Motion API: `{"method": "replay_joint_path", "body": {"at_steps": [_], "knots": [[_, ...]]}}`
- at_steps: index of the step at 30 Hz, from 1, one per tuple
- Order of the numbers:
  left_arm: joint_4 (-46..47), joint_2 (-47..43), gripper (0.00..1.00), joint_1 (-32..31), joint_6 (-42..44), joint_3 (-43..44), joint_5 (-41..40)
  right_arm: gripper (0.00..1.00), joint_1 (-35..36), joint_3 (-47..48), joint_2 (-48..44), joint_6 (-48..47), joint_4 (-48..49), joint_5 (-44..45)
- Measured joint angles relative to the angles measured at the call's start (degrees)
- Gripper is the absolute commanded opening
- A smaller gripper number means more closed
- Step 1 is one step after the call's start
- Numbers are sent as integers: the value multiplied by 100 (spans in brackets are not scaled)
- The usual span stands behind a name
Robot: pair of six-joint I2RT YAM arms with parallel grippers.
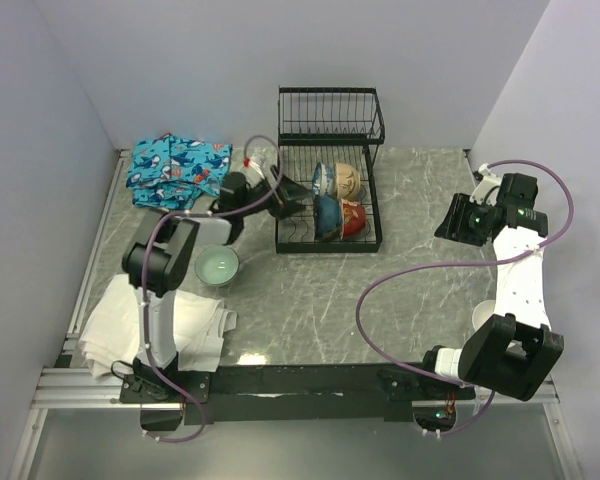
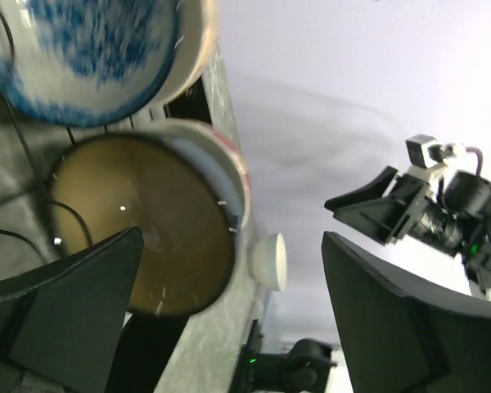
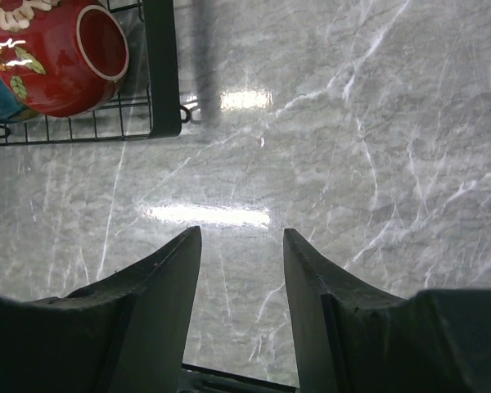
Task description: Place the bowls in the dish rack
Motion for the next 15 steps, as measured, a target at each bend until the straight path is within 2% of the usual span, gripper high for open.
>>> {"method": "replay_joint_path", "body": {"at_steps": [7,11,12,15], "knots": [[-632,-780,96,566,966,-11,518,53,0,-17,-92,15,44,-48],[-2391,-1609,96,584,2658,28,579,53,2,-319,-446,-105,63,234],[-2992,-1950,97,560,3274,57,435,53,4,-428,-564,-146,48,378],[-3989,-2859,96,516,4393,61,-35,54,11,-918,-1047,-442,-103,1209]]}}
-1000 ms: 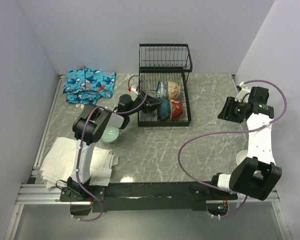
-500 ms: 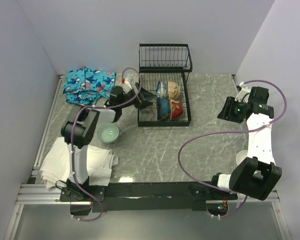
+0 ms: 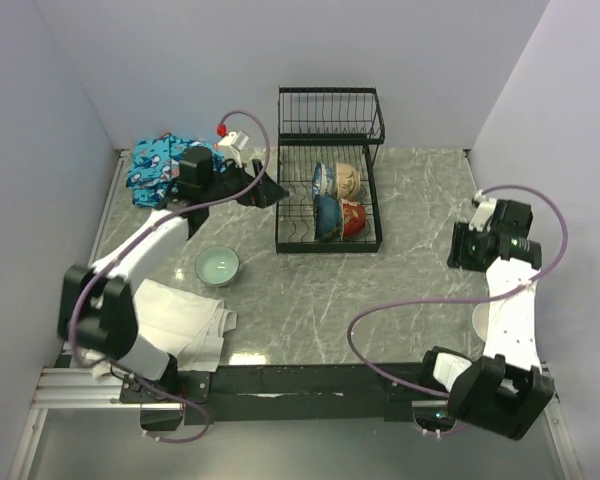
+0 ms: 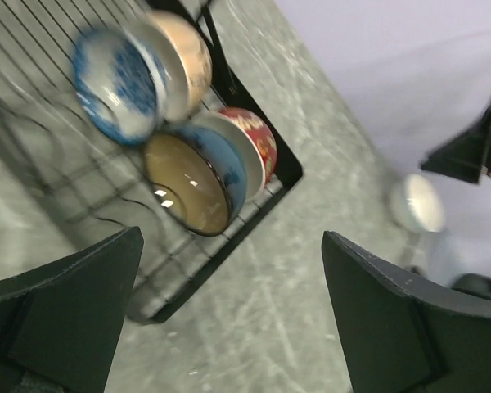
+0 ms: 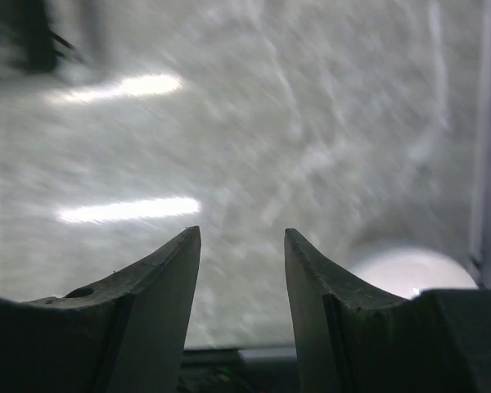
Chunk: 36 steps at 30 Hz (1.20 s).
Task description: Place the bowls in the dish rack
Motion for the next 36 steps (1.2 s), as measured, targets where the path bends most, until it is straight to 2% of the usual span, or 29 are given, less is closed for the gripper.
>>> {"method": "replay_joint_path", "body": {"at_steps": [4,10,14,22,27,36], "knots": [[-918,-769,97,-35,710,223,-826,58,-2,-501,-400,-431,-310,909],[-2076,-739,99,107,1032,546,-1751,56,-11,-1054,-800,-807,-566,1309],[-3001,-330,98,188,1467,1384,-2076,56,-13,-1362,-809,-1040,-586,1379],[-3569,-181,98,188,2050,2232,-2468,55,-13,-1626,-756,-1458,-411,1574],[-3735,-144,98,188,2175,2260,-2520,54,-13,-1792,-933,-1561,-354,1757],[-3744,2,98,188,2197,2262,-2612,53,-101,-1862,-605,-1547,-168,1847]]}}
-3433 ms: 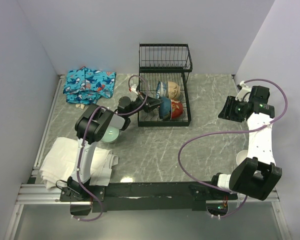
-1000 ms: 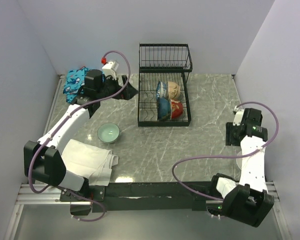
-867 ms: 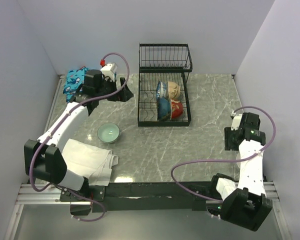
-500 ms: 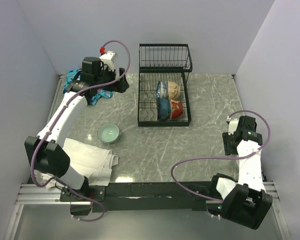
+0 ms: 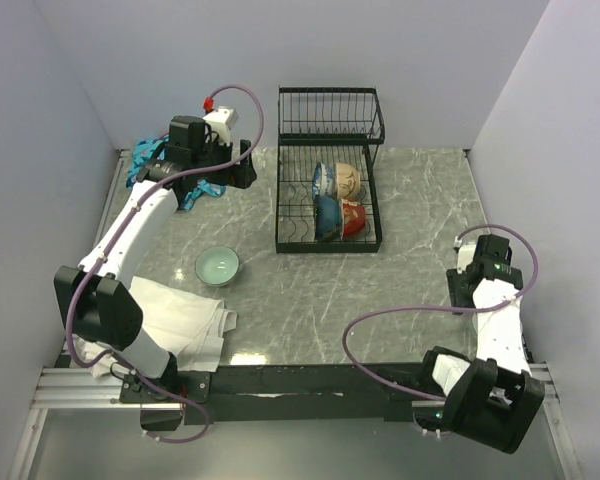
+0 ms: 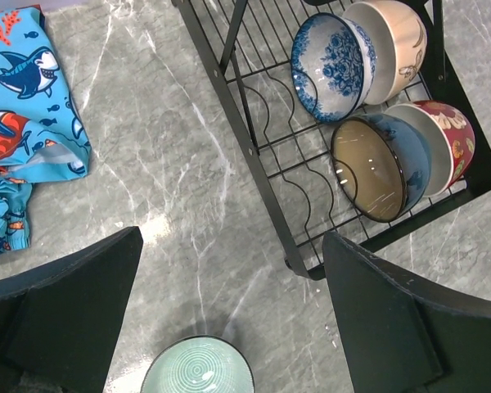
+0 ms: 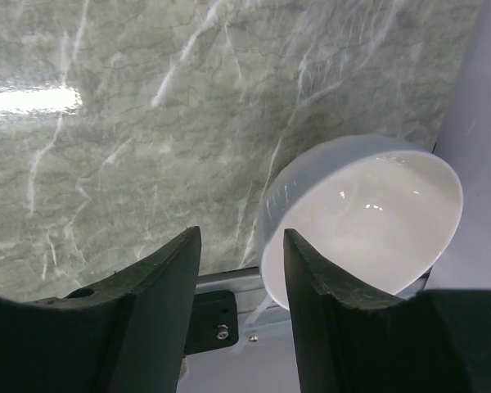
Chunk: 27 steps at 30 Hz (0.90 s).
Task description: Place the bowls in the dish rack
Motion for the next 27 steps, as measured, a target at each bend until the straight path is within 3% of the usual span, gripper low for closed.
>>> {"method": "replay_joint_path", "body": {"at_steps": [7,20,25,27], "knots": [[15,0,98,0,-7,0,-7,48,-205,0,212,-2,28,13],[76,-2,98,0,-59,-72,-4,19,-234,-57,455,-76,155,111],[181,-15,99,0,-72,-273,-7,0,-234,-96,564,-96,144,85],[197,-15,99,0,-72,-304,-7,0,-234,-92,573,-153,166,57]]}}
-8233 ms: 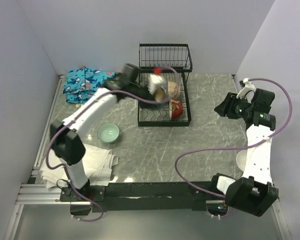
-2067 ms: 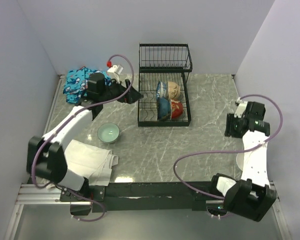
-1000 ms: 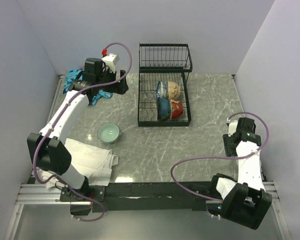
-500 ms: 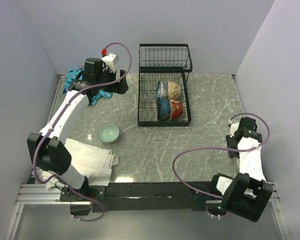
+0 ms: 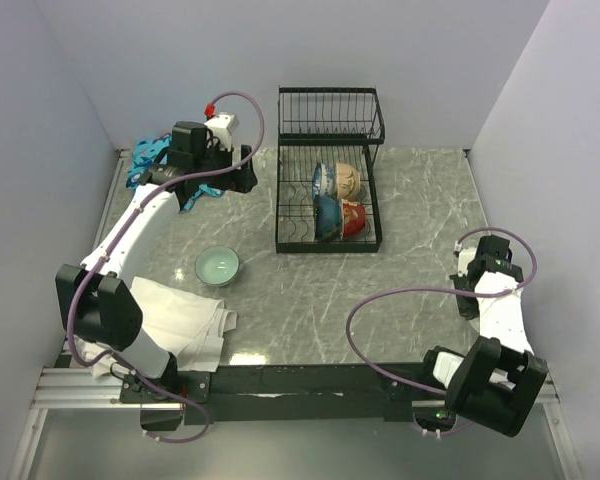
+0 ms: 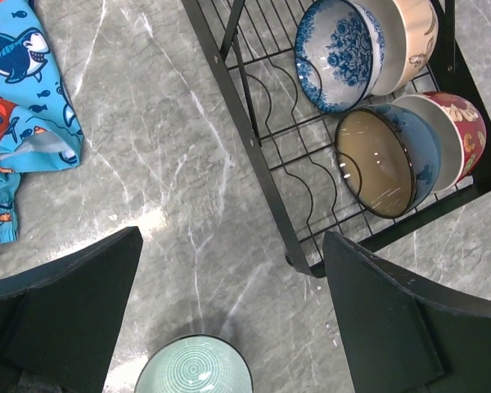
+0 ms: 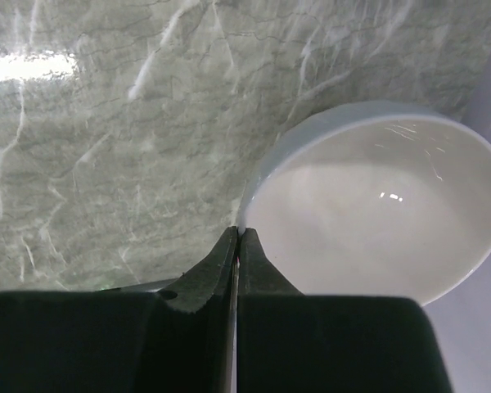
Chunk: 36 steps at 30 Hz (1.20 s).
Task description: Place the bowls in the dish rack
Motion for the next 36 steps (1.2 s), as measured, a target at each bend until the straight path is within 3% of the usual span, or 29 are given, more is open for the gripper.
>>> {"method": "replay_joint_path", "body": {"at_steps": [8,16,21,29,36], "knots": [[96,-192,98,0,-26,-42,11,0,549,192,-221,-188,-284,-490],[114,-446,98,0,195,-144,201,0,2761,476,-901,-522,-595,-1484],[42,-614,98,0,710,-260,402,0,3488,688,-527,-870,-758,-1906],[35,-1093,98,9,1084,-490,310,0,5663,1001,44,-1681,-688,-2055],[-85,-1349,99,157,1132,-638,280,0,7020,1248,702,-2173,-337,-1794]]}}
